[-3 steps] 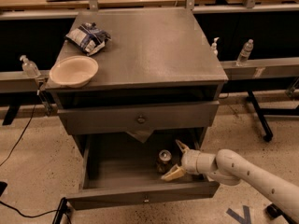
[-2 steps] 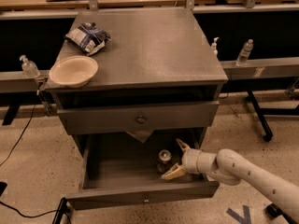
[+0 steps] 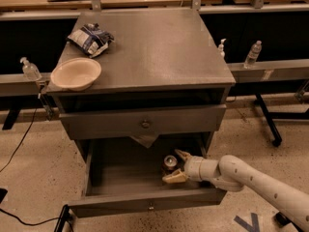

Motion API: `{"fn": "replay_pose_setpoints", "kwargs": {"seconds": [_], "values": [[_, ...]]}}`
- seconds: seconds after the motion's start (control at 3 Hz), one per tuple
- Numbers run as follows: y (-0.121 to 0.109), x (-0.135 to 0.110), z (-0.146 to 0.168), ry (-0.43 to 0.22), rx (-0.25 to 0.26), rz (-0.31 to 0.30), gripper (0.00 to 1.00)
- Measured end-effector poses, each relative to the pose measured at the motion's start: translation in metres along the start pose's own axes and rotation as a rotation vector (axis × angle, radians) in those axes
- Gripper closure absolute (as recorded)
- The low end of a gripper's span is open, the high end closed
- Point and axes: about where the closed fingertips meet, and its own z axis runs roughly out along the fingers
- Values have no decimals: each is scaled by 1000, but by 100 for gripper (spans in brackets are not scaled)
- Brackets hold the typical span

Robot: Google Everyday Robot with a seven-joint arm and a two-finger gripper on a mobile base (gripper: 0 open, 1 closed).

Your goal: Pick orange can from middle drawer and place on counter

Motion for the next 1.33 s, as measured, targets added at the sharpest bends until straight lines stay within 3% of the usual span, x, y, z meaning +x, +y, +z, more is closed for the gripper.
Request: {"fn": "replay_pose_setpoints", "kwargs": {"seconds": [0.33,0.67,1.33], "values": [[3,2,7,-8,-12,11,35],[0,-13,2,-46,-1,-6,51],[-4,-56,-27,-123,19,-53,98]]}}
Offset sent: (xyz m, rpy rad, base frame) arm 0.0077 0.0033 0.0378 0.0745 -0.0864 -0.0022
